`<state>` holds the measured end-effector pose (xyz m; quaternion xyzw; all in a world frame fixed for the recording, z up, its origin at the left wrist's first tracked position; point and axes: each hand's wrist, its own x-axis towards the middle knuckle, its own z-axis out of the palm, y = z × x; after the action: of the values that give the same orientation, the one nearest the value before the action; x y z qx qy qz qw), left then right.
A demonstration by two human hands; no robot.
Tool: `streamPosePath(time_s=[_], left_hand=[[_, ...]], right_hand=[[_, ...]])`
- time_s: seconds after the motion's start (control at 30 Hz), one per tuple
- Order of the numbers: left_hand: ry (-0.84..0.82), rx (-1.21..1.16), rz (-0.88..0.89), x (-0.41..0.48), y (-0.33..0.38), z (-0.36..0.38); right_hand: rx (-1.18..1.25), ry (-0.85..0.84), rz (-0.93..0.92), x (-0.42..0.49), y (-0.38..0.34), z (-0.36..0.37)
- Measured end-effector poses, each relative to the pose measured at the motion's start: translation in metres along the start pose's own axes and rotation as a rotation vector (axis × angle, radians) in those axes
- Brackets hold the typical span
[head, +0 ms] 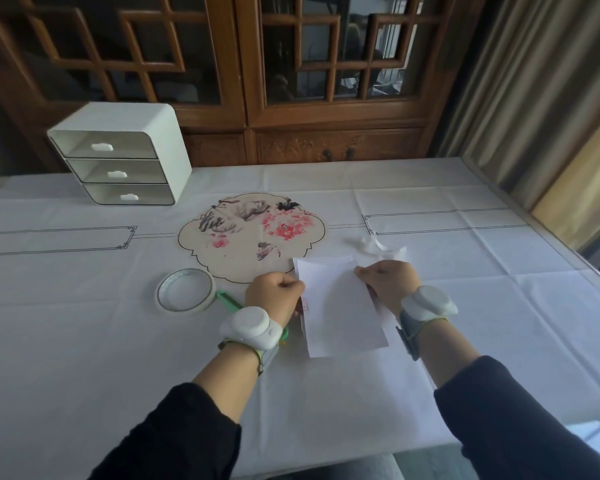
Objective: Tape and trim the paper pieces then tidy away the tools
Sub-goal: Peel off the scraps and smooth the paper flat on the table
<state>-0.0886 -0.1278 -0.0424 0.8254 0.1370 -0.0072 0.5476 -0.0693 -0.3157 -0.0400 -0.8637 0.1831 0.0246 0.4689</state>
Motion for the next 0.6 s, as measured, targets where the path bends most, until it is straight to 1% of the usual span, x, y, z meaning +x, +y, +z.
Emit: streamPosePath(time_s=[0.13, 0.2, 0.37, 0.6], left_hand=[[-0.005, 0.186, 0.052, 0.006, 0.001, -0.002], [-0.006, 0.24, 0.069, 0.011, 0.002, -0.003], [0.013, 0.268, 0.085, 0.024, 0.008, -0.004], [-0.053, 0.341, 0.042, 0.038, 0.006, 0.001]], right_hand=[[0.002, -0.004, -0.004, 0.003, -0.003, 0.002], [0.009, 0.001, -0.008, 0.005, -0.006, 0.003], [-0.045, -0.005, -0.014, 0.017, -0.014, 0.005], [-0.153, 0.019, 0.022, 0.024, -0.013, 0.01]])
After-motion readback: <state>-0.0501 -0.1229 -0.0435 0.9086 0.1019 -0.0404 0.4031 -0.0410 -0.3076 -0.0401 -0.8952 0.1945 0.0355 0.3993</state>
